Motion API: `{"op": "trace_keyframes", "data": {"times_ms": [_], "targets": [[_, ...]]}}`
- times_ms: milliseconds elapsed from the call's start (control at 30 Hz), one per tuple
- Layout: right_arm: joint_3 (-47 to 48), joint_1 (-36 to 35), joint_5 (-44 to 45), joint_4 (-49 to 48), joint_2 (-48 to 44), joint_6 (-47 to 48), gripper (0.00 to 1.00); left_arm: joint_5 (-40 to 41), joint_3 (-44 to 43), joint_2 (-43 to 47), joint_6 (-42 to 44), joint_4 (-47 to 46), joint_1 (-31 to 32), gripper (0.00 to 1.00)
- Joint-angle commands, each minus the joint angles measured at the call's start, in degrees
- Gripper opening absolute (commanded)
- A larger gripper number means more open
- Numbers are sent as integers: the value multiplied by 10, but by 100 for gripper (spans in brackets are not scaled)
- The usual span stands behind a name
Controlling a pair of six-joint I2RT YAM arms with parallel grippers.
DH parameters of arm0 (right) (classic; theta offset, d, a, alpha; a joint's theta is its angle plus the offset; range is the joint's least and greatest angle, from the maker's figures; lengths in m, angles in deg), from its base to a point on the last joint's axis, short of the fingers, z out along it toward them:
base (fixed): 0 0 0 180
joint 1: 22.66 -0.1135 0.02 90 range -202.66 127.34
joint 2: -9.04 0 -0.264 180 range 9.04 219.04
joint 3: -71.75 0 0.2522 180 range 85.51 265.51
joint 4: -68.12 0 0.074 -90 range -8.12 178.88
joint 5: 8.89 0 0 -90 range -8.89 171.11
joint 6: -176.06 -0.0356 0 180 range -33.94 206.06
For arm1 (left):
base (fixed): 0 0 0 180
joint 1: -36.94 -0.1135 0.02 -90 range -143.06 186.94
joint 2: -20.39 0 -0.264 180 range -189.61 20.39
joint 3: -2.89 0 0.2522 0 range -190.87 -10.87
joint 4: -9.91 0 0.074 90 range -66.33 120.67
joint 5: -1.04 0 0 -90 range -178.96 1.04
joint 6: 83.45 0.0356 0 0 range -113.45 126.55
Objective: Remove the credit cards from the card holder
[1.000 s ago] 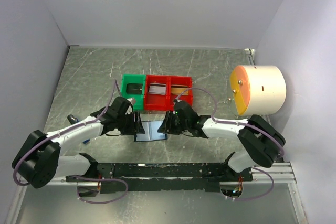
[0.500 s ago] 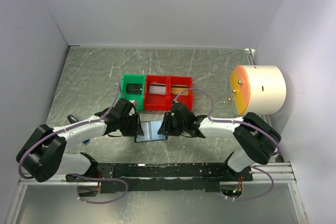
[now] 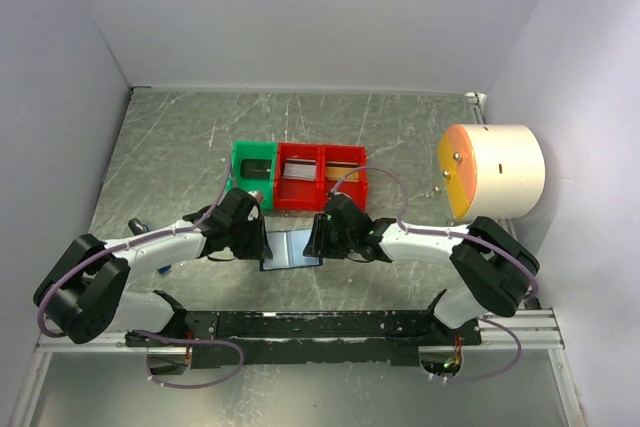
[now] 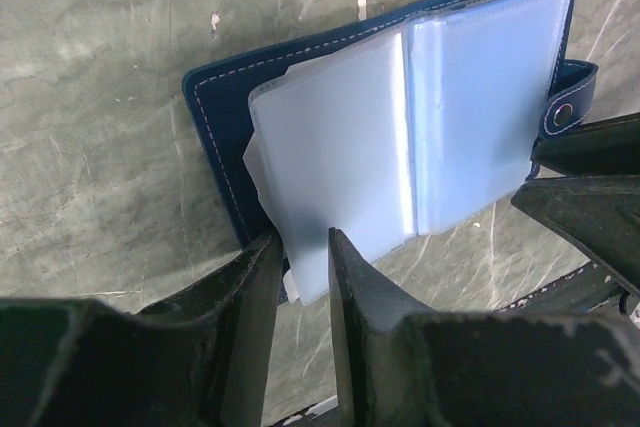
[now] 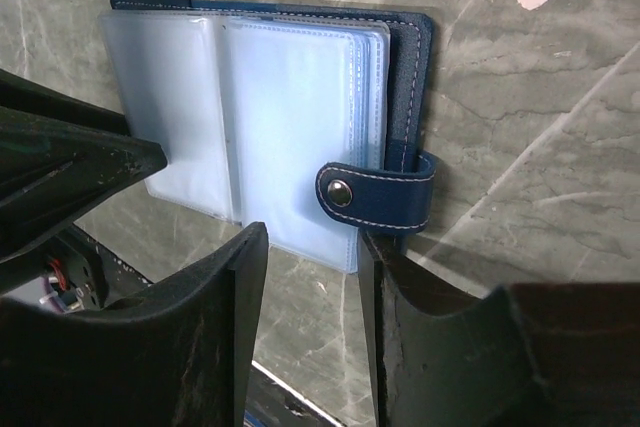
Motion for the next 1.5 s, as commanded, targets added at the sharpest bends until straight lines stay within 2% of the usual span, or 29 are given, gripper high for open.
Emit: {"op": "trace_keyframes", "data": {"times_ms": [0, 200, 333, 500, 633, 733, 933, 1033, 1133, 1367, 1467], "targets": [[17, -2, 21, 35, -21, 16, 42, 20, -3, -10, 3, 3, 8, 37], [24, -2, 31, 49, -23, 22, 43, 20, -2, -9, 3, 3, 8, 36], [17, -4, 15, 32, -3, 17, 42, 15, -2, -12, 4, -1, 8, 36], [24, -12, 39, 58, 24, 11, 41, 9, -2, -17, 9, -5, 10, 35], [8, -14, 0, 9, 43, 3, 38, 0, 1, -26, 13, -15, 12, 33], [-12, -15, -20, -46, 40, -18, 29, -3, -2, -39, 18, -16, 15, 31], [-20, -16, -68, -140, 54, -51, 29, 1, -7, -54, 17, -20, 27, 28], [2, -16, -57, -120, 76, -44, 27, 5, -12, -59, 16, -17, 32, 26], [26, -16, -21, -57, 82, -27, 19, 13, -18, -61, 15, -9, 37, 24], [52, -17, 49, 45, 65, 2, 19, 50, -32, -65, 18, 12, 44, 17], [53, -16, 76, 74, 45, 7, 20, 66, -37, -72, 21, 25, 47, 11]]}}
